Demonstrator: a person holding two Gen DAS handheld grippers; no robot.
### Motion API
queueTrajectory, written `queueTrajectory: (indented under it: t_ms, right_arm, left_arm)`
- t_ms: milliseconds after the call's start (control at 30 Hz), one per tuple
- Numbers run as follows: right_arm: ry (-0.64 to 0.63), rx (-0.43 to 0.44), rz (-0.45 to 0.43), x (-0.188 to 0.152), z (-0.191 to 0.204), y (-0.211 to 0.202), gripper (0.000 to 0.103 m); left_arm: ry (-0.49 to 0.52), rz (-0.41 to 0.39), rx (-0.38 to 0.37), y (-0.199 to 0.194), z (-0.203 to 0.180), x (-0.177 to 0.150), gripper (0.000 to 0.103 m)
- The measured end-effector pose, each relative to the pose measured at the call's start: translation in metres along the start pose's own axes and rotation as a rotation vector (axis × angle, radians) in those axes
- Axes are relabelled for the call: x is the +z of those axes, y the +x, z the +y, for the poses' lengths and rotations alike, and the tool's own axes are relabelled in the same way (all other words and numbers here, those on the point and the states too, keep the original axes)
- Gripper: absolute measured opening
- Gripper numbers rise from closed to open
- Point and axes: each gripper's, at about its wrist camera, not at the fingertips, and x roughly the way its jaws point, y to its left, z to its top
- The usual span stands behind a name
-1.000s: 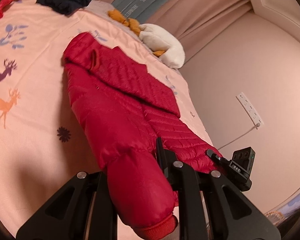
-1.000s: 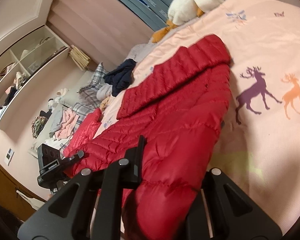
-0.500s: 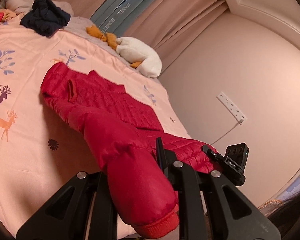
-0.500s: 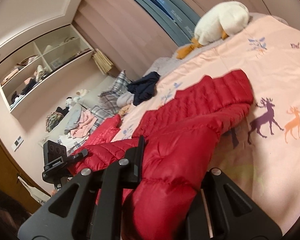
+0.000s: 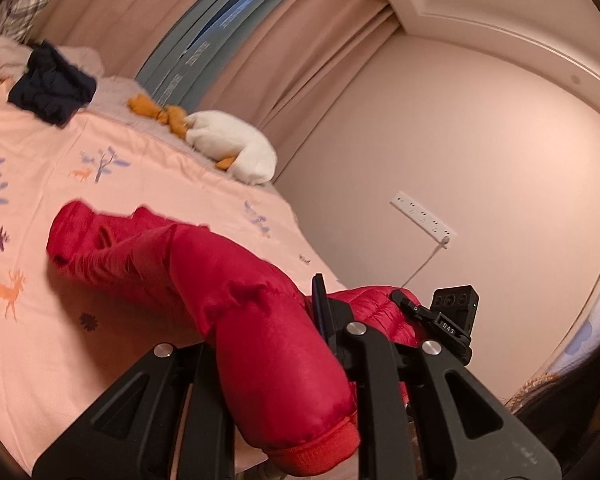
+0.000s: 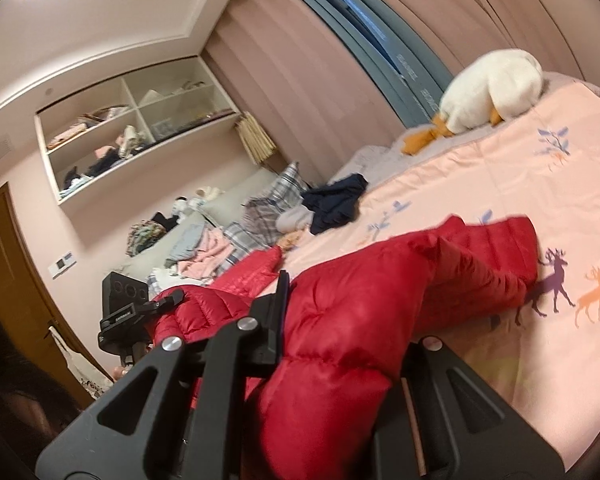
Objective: Fold large clothes
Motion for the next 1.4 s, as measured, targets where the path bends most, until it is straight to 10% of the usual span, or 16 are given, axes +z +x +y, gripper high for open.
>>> queueTrajectory:
  t_ms: [533,1400]
  right_arm:
    - [-0.062,0.156,-0.103,0.012,0.031,-0.035,0.013]
    - [0.057,0.022,-0.053,0.017,-0.011,0.010,0.014]
  left_arm:
    - [0.084,-0.075,-0.137,-0.024,-0.029,0.008,0.016]
    - [-0.058,-0.043,-0.016,0.006,0.022,0.014,0.016]
